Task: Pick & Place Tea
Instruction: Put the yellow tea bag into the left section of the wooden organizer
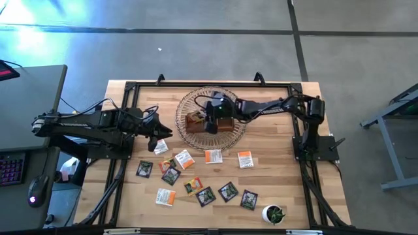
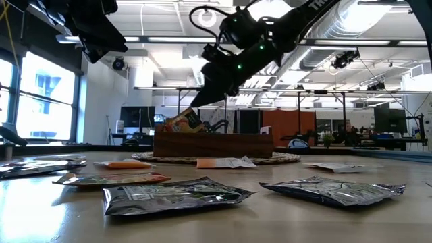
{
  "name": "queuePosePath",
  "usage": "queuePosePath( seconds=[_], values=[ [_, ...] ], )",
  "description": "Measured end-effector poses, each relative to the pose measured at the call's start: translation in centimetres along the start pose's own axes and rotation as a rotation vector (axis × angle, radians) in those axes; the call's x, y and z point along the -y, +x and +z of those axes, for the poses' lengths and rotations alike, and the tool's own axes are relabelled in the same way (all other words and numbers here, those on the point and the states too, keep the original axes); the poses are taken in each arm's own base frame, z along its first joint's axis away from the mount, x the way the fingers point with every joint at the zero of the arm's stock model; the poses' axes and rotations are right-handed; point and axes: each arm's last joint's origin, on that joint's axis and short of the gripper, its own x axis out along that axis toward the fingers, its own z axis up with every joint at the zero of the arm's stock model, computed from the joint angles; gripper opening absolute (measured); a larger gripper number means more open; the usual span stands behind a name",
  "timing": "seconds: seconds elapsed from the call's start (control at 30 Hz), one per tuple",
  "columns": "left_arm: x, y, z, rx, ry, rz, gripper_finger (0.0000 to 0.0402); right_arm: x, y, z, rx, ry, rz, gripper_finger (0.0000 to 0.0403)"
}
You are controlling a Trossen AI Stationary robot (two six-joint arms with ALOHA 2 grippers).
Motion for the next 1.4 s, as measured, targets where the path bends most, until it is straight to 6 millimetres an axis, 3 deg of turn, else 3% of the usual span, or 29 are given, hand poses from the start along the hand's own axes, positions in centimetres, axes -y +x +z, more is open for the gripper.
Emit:
queuePosePath(
  seconds=[0.47, 0.9, 1.27, 1.4],
  values=[
    [-0.1, 0.0, 0.1, 0.018, -0.007, 0.03, 0.0087, -0.1, 0.3, -1.1, -0.025, 0.055, -0.029, 0.0108],
    [-0.1, 0.0, 0.1, 0.016, -0.027, 0.034, 0.0087, -0.5, 2.7, -3.1, -0.038, 0.045, -0.016, 0.0106],
    [-0.1, 0.0, 0.0, 0.013, -0.027, 0.034, 0.0087, -0.8, 2.0, -2.2, -0.009, -0.017, -0.012, 0.0013],
    [-0.1, 0.0, 0.0, 0.013, -0.027, 0.032, 0.0087, -1.3, 1.2, -1.1, 0.027, -0.074, -0.004, 0.0009]
  ],
)
